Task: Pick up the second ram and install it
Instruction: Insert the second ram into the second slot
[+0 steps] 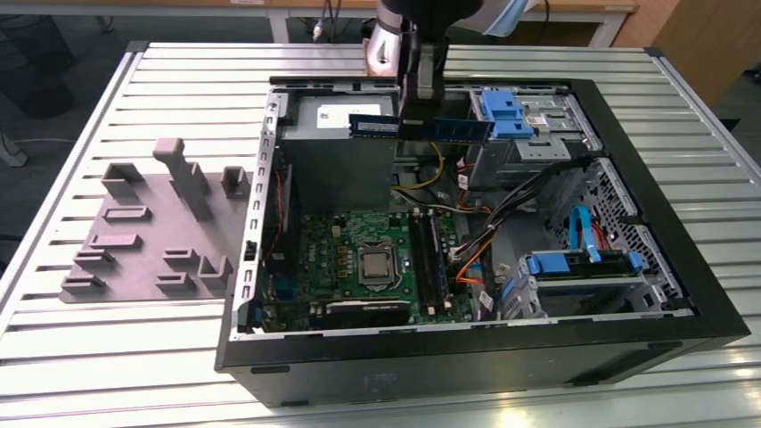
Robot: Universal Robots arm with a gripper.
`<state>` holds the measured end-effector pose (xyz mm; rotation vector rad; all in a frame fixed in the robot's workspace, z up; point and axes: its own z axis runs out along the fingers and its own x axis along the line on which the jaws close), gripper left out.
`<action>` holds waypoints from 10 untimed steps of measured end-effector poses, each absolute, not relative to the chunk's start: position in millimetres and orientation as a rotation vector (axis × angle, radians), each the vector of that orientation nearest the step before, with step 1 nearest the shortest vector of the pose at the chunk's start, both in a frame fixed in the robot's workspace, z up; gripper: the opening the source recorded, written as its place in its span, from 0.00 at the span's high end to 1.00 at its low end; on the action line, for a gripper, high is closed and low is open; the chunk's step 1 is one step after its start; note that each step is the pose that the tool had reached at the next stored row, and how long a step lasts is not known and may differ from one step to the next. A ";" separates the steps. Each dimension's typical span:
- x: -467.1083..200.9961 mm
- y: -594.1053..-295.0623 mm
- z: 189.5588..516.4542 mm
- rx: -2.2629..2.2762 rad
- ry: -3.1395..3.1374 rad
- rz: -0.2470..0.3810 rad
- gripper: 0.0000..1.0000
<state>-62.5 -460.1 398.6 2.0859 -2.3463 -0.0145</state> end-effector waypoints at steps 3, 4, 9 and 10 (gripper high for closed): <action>-62.4 -460.1 398.5 2.076 -2.355 -0.015 0.86; -62.5 -460.1 398.5 2.073 -2.358 -0.015 0.86; -62.5 -460.1 398.3 2.057 -2.372 -0.014 0.86; -62.5 -460.1 398.3 2.054 -2.374 -0.015 0.86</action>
